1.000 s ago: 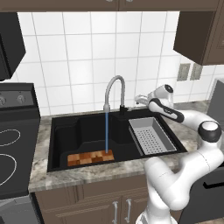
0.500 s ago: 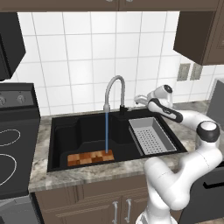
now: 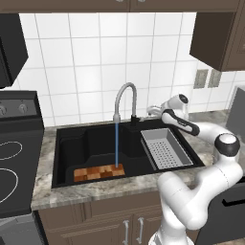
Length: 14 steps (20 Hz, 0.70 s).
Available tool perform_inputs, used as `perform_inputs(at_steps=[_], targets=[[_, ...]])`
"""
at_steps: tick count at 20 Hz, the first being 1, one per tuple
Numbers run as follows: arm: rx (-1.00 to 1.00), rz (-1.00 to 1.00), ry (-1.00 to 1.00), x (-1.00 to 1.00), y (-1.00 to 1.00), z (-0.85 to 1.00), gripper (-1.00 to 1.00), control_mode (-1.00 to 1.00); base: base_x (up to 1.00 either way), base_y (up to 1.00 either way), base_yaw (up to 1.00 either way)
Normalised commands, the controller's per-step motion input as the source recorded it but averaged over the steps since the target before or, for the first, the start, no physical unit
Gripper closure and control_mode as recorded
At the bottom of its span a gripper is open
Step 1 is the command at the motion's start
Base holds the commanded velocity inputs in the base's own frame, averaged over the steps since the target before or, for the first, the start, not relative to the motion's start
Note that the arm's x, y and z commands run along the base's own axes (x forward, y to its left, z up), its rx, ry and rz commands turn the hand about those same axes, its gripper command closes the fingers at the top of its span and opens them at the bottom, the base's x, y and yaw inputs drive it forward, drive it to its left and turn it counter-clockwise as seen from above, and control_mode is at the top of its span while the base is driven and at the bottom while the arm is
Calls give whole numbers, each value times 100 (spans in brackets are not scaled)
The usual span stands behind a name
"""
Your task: Turn on the sink faucet with hot water and rinse the cutting board for ten seconds, then turn off the faucet. Push the cutting board to reach the water if necessary.
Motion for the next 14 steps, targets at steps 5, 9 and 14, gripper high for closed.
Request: perform_inputs(at_steps=[5,9,14], targets=[[0,0,0,0,0,-13,-100,-100,0,0,0],[0,0,0,0,0,-7,-100,-100,0,0,0],[0,0,0,0,5,0,-100,-100,0,0,0]])
